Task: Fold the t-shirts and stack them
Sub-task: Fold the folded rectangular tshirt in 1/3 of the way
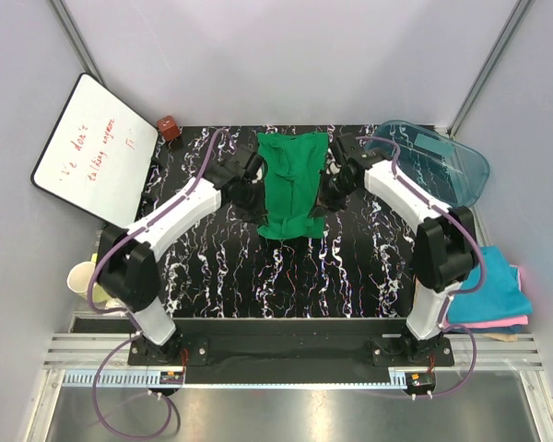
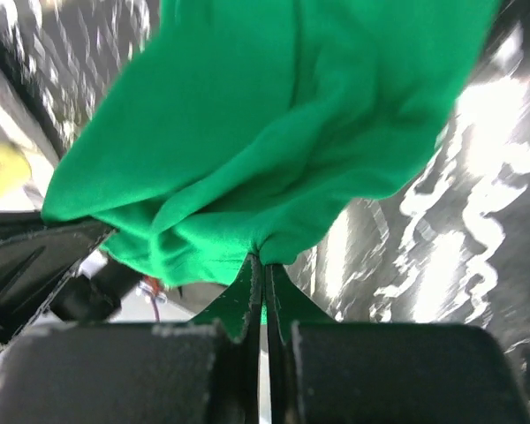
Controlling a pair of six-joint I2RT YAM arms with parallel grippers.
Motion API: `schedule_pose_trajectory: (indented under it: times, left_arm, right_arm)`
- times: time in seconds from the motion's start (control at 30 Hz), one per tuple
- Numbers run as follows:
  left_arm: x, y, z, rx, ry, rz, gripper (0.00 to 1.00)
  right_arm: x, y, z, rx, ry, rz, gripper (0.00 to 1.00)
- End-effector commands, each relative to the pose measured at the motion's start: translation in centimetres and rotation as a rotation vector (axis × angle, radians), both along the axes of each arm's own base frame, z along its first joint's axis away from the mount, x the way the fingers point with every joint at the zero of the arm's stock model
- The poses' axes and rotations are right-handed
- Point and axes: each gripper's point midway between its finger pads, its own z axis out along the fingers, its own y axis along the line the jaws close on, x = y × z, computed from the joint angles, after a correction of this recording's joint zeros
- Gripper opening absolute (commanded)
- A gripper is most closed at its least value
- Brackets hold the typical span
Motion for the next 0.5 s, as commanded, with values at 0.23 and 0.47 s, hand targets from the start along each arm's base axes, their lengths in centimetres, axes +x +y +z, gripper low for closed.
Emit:
schedule_pose_trajectory:
  times: [0.23,0.47]
  left_arm:
    - [7.8,0.8,0.0,0.014,0.009,0.045,0.00]
    - [11.4,1.7,-0.4,-0.016,0.035,0.058,0.81]
  right_arm:
    - [9.8,-2.8,-2.0,-0.096,-0.067,-0.009,0.00]
    - [13.2,-1.4,-4.4,-0.054,-0.068,0.031,0.02]
